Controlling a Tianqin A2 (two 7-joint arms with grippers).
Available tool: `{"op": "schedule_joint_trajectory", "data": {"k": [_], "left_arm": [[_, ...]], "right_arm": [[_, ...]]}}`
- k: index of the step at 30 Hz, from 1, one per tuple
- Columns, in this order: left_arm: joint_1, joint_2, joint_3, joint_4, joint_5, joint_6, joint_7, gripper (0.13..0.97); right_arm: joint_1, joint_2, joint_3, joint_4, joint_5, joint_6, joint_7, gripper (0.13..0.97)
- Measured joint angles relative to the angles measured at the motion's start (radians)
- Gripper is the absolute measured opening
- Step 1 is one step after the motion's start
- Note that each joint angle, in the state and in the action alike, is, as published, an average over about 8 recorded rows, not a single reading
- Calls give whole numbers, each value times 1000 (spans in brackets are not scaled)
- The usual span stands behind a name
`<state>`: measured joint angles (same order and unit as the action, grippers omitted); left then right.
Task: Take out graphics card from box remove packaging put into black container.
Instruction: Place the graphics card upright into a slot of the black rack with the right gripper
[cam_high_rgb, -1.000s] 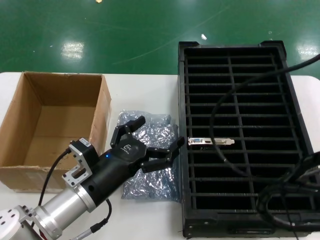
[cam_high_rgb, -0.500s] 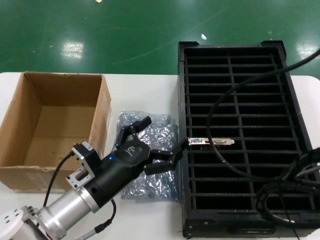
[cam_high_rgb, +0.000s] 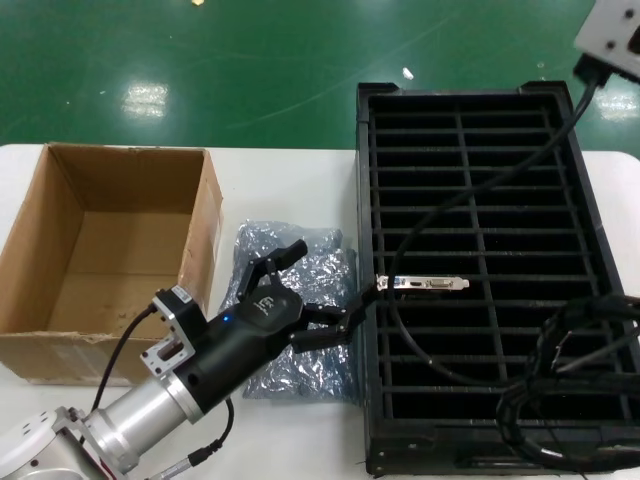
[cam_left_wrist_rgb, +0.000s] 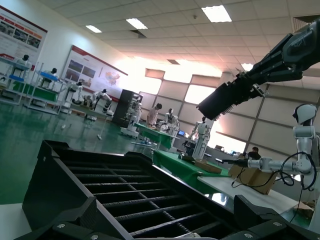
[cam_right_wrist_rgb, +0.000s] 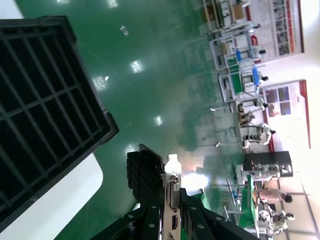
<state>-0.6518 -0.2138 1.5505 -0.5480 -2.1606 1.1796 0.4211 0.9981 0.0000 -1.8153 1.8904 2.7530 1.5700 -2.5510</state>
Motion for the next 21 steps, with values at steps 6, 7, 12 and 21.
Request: {"op": "schedule_joint_trajectory", "data": {"k": [6,7,12,21], "left_arm": [[-7,6,1,-3,17,-15,2,966],[-4,8,2,-12,20,-20,0,966],[18,17,11,-69,36,-50,-17,966],[75,30,27,-183,51,-95,-49,966]], "right_arm": [[-15,0,-16,-3,0,0,-33,186],[-18,0,-17,0,0,0,-40,186],[-43,0,-24,31,0,0,-61,186],[-132,0,-84,121,0,0,-52,186]]}}
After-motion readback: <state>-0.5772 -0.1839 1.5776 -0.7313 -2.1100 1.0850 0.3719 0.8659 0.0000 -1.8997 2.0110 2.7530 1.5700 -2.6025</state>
